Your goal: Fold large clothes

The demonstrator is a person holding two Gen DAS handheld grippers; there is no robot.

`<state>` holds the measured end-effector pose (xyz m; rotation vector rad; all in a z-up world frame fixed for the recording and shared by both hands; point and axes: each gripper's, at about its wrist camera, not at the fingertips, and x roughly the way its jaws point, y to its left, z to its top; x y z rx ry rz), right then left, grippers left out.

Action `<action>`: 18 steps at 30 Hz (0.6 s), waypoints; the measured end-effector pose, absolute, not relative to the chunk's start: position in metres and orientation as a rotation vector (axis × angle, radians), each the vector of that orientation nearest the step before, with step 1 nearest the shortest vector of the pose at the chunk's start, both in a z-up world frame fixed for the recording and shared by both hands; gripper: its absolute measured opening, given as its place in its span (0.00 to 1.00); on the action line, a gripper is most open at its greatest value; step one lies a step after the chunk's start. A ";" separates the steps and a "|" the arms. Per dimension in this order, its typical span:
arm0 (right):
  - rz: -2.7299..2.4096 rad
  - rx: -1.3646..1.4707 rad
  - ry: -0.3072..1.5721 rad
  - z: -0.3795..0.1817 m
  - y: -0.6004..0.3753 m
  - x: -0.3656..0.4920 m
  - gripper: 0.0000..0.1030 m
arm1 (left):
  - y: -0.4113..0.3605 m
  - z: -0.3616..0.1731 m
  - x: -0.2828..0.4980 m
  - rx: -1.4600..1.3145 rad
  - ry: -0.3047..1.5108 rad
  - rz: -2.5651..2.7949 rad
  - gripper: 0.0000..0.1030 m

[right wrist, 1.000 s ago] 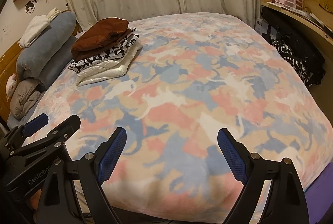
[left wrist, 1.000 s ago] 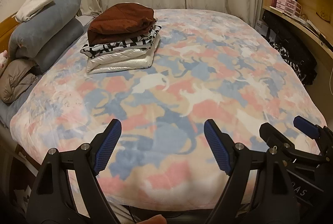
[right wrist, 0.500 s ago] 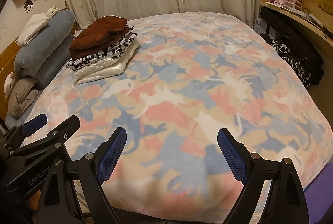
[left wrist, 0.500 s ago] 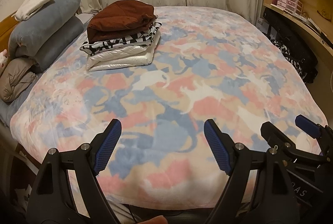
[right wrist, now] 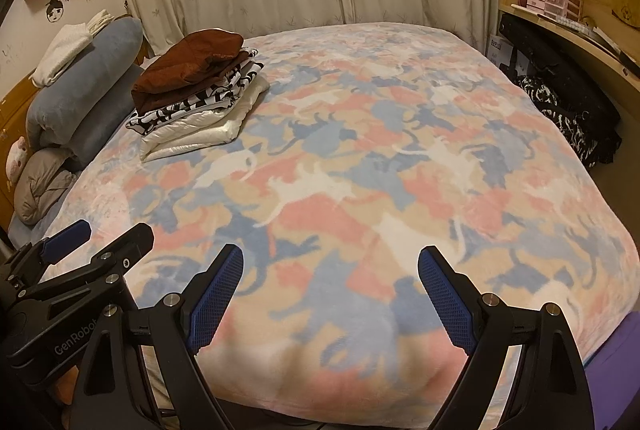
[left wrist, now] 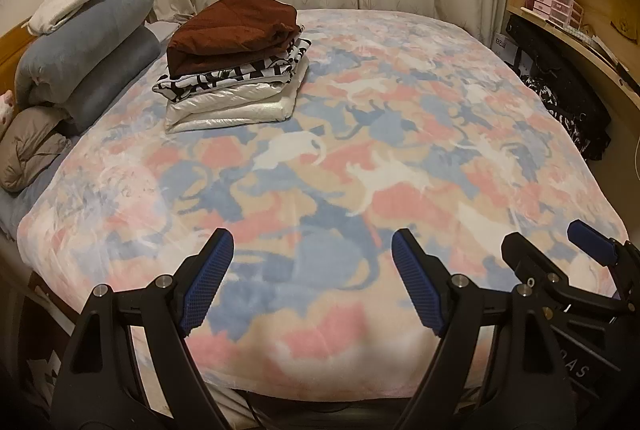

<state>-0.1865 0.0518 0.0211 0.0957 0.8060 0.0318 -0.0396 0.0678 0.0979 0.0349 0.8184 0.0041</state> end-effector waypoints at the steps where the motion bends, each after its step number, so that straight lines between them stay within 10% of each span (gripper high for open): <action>1: 0.032 0.095 0.806 0.021 0.052 -0.186 0.88 | 0.068 0.098 -0.040 0.036 0.819 0.004 0.77; 18: 0.031 0.096 0.810 0.020 0.053 -0.186 0.88 | 0.068 0.091 -0.043 0.036 0.824 0.005 0.76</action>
